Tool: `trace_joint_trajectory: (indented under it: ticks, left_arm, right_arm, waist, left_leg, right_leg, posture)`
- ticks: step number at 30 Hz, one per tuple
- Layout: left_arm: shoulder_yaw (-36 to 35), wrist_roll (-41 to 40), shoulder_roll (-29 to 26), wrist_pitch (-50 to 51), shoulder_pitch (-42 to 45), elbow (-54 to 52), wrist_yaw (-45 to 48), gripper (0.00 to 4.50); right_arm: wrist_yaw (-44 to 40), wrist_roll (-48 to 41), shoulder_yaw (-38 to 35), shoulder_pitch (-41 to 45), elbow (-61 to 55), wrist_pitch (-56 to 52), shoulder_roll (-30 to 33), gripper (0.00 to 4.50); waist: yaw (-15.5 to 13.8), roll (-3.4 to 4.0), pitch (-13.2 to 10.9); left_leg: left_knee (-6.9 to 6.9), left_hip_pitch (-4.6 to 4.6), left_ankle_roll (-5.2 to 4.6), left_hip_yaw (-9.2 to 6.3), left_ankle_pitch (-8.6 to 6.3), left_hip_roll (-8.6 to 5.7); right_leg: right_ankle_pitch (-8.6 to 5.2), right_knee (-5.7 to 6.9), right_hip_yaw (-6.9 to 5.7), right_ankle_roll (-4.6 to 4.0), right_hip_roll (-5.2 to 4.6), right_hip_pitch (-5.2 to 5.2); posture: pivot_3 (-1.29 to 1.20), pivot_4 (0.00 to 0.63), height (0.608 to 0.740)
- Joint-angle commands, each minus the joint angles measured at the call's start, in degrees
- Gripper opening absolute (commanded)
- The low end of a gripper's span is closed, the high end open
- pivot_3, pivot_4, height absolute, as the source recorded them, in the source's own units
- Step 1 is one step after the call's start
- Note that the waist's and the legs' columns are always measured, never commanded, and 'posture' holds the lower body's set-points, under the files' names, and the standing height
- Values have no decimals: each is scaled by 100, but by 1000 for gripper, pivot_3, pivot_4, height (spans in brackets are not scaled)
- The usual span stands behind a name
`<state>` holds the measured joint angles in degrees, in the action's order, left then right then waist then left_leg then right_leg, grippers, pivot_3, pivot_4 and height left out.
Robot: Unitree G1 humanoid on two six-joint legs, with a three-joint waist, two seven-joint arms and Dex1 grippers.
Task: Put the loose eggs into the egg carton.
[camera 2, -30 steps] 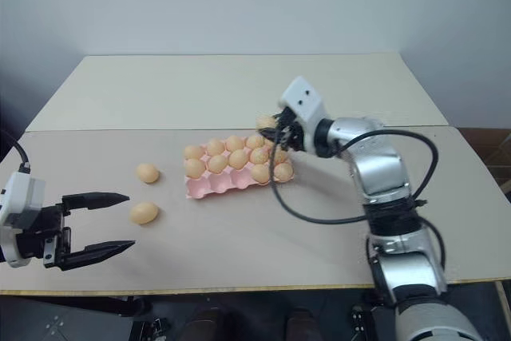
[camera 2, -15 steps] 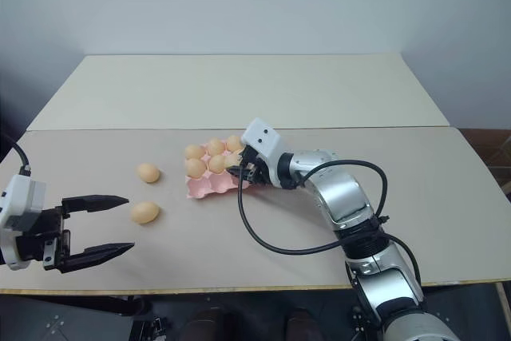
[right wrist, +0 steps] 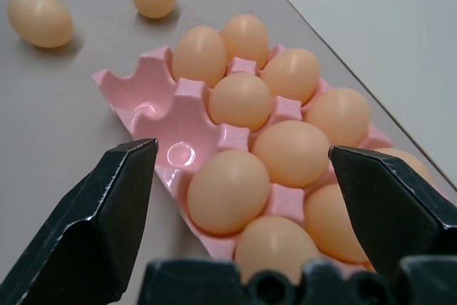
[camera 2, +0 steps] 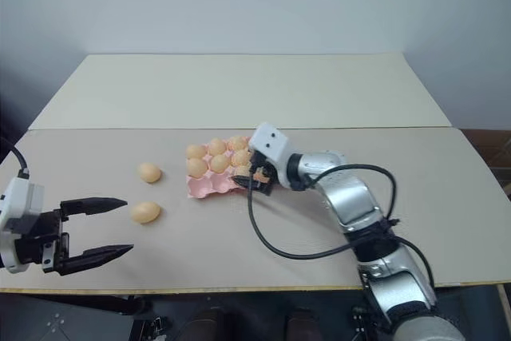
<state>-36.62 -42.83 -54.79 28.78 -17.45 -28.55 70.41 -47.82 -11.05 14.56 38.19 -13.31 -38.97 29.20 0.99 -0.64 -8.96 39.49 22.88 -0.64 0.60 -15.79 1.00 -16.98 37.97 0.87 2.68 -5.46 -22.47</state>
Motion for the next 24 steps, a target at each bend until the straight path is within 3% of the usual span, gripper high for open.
trace_joint_trajectory:
  ticks: [1,7,10,17,24]
  left_arm:
    - [-275,79,0,-93,-152,-96,42,4500]
    - [-516,228,56,-141,-410,-20,68,4500]
    - [-595,259,98,-155,-519,-63,91,4500]
    - [-495,631,26,-123,-509,-112,-325,4500]
    - [722,1422,-242,-174,454,302,-1037,4500]
  right_arm:
    - [-768,-620,-602,-310,-959,-225,873,4442]
    - [-2103,-1569,-1511,-1075,-1551,-95,2382,4442]
    - [-2236,-1771,-1792,-1309,-1565,-113,2742,4442]
    - [-2020,-1874,-1916,-1486,-1601,-227,2899,4442]
    - [-1600,-1877,-1803,-1487,-1707,-339,2751,4442]
  waist:
    - [-23,0,0]
    - [-16,-3,-1]
    - [7,-4,-1]
    - [-20,-4,-2]
    - [-58,-5,-2]
  left_leg:
    - [0,0,0,-2,0,1]
    - [-1,-12,-2,-5,-1,4]
    - [-4,-14,-2,-3,-1,6]
    - [-4,-17,-2,-2,-1,7]
    - [-4,-14,-5,-4,1,0]
  right_leg:
    - [0,-2,-2,0,-1,2]
    - [0,-12,-4,0,-1,20]
    - [-1,-14,-1,0,1,22]
    - [0,-14,1,-1,-1,24]
    - [0,-16,-1,0,-5,25]
  posture:
    - [0,150,740]
    - [0,150,740]
    - [0,150,740]
    - [0,150,740]
    - [0,150,740]
